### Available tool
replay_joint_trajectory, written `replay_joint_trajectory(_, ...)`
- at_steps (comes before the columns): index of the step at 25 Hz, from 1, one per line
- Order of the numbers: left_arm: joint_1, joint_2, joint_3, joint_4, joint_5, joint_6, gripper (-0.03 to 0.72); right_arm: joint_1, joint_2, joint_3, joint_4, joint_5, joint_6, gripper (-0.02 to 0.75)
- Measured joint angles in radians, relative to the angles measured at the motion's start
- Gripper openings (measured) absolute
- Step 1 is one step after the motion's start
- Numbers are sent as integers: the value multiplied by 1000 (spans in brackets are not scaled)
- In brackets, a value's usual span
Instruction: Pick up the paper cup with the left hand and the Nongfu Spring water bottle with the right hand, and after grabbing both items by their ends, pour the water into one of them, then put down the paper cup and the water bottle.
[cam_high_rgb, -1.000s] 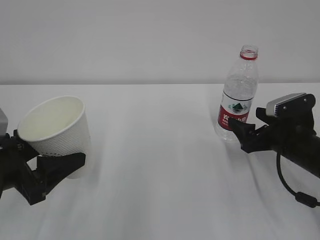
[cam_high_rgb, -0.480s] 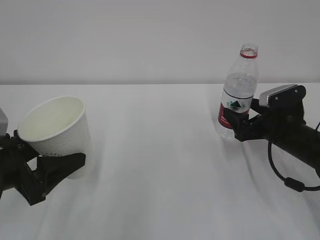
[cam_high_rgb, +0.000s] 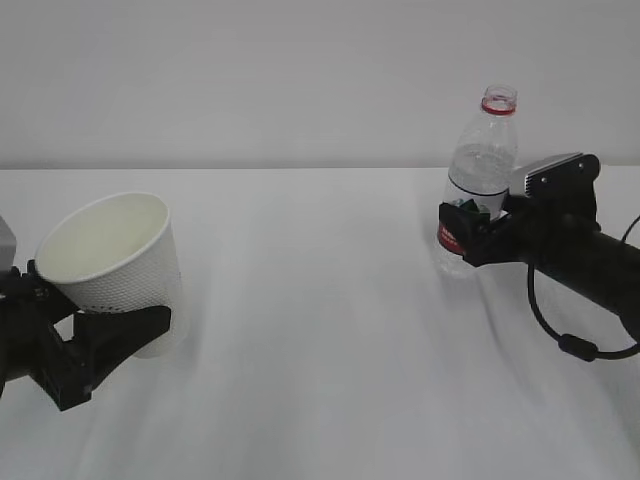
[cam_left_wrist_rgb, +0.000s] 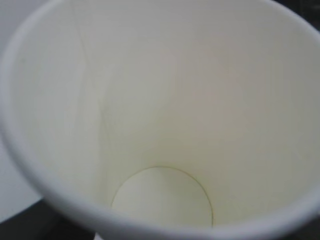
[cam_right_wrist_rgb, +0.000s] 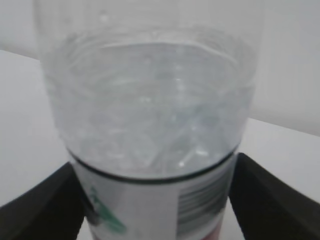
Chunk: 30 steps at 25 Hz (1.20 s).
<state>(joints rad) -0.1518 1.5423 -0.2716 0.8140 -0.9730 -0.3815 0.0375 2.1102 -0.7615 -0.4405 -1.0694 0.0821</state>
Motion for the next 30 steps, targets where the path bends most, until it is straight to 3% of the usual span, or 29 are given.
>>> replay_joint_trajectory(12, 0, 0, 0, 0, 0, 0, 528, 0, 72, -75, -13, 6, 26, 621)
replay_joint_trajectory(24, 0, 0, 0, 0, 0, 0, 527, 0, 71, -81, -48, 2, 26, 484)
replay_joint_trajectory(30, 0, 0, 0, 0, 0, 0, 520, 0, 71, -83, -97, -2, 12, 475)
